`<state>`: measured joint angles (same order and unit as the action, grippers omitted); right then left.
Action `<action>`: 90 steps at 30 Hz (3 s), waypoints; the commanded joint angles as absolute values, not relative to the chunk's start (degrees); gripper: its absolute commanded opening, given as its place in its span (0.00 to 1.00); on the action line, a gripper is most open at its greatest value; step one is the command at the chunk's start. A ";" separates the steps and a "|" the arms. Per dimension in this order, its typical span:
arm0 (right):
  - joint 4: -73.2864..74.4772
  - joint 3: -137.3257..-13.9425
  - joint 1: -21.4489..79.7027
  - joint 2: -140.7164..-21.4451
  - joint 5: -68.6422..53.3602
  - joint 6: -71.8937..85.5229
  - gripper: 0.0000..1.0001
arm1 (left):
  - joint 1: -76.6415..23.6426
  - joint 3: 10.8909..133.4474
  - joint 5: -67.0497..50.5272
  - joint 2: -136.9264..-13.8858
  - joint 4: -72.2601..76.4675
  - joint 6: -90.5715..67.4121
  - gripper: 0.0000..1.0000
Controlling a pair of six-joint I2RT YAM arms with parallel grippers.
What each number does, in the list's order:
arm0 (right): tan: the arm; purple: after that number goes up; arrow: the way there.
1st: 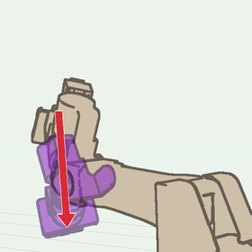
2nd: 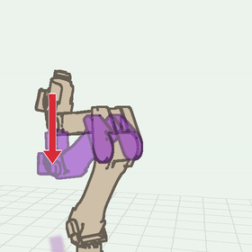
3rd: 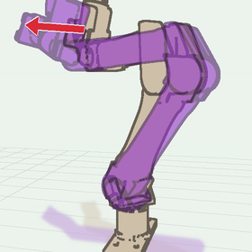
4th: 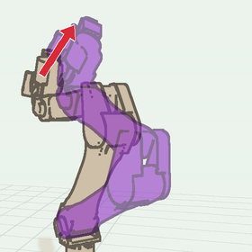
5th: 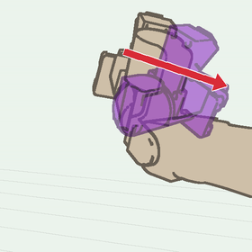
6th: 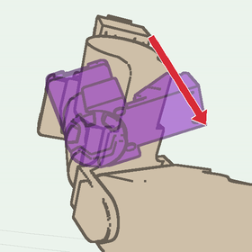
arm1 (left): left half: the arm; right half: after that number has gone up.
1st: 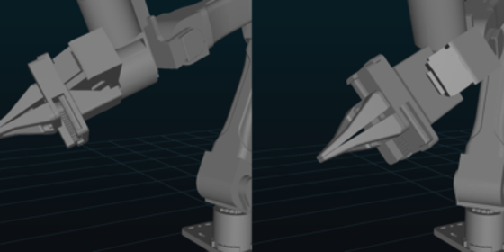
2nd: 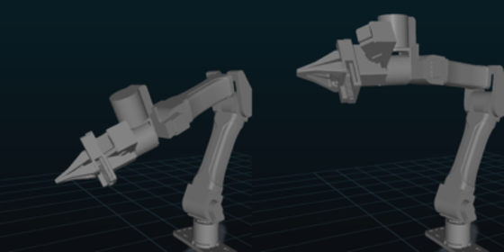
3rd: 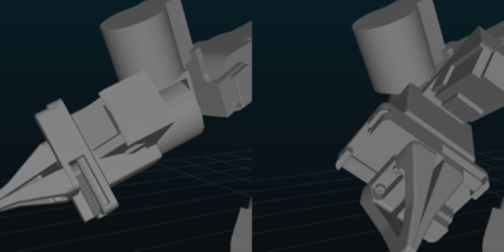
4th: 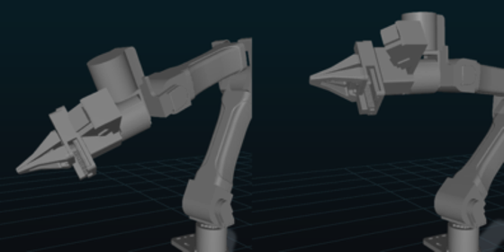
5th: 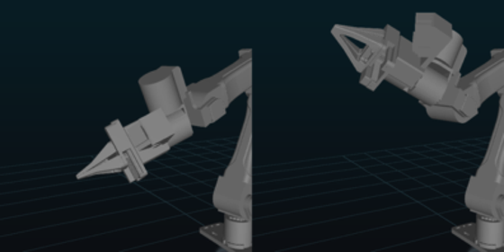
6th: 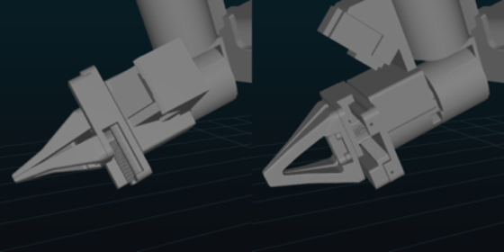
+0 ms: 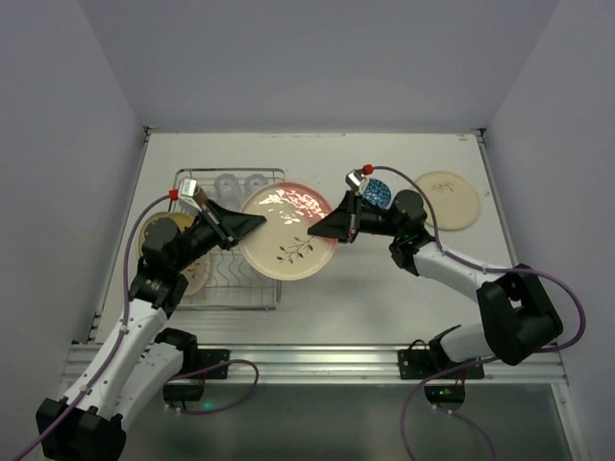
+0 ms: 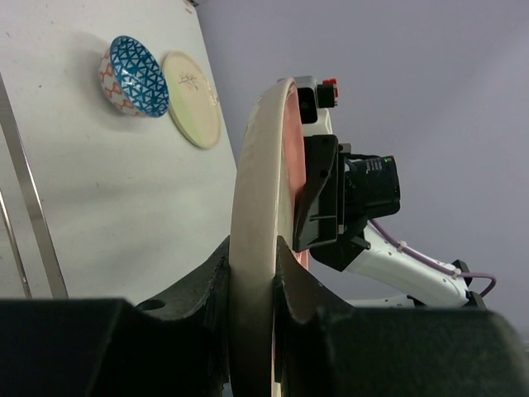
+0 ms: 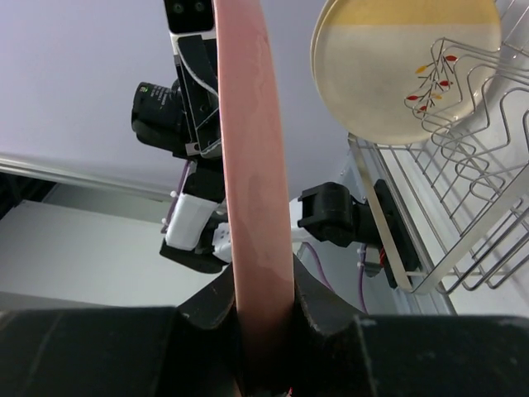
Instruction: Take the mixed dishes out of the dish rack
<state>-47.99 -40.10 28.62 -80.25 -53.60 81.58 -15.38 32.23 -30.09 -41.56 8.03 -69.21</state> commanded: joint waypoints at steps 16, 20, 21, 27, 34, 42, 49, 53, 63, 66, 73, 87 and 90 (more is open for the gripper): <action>-34.03 -32.08 8.49 -59.70 -39.21 78.76 0.00 | -15.38 52.81 5.77 -38.15 -25.92 -41.60 1.00; -24.10 -31.02 -5.69 -54.41 -34.83 75.07 0.00 | -15.38 55.10 9.75 -35.07 -28.56 -34.99 1.00; -19.82 -31.20 -8.58 -53.71 -33.50 74.19 0.00 | -15.38 55.19 10.10 -33.59 -28.83 -33.68 1.00; -14.93 -34.10 -25.65 -58.43 -24.00 69.00 0.00 | -15.38 52.48 9.67 -28.05 -28.57 -26.73 1.00; -21.70 -40.16 -28.30 -74.60 -22.15 65.57 0.00 | -15.64 46.85 10.91 -28.21 -29.09 -25.49 1.00; -25.93 -44.81 -29.00 -89.18 -23.72 65.92 0.06 | -16.96 44.83 11.24 -27.07 -28.39 -24.09 1.00; -24.88 -46.93 -29.53 -94.30 -25.66 66.54 0.59 | -17.40 43.42 13.80 -26.81 -28.74 -23.12 1.00; -13.92 -50.97 -29.44 -94.57 -23.38 64.08 0.91 | -17.49 42.63 13.10 -27.07 -27.69 -22.94 1.00; 9.13 -66.88 -25.15 -101.50 -15.13 55.64 0.99 | -17.67 42.19 13.01 -26.63 -27.86 -22.76 1.00; 11.24 -67.94 -23.82 -102.91 -11.70 54.85 0.99 | -17.84 42.10 13.10 -26.54 -27.86 -22.68 1.00; 14.49 -70.04 -21.71 -104.06 -6.34 53.35 0.99 | -18.28 42.01 13.10 -26.54 -27.69 -22.50 1.00; 24.34 -76.90 -16.88 -105.03 3.34 44.65 0.99 | -18.72 41.84 13.36 -25.67 -27.60 -22.41 1.00; 24.96 -76.91 -16.35 -106.08 3.43 43.86 0.99 | -18.81 41.92 13.62 -25.49 -27.69 -22.41 1.00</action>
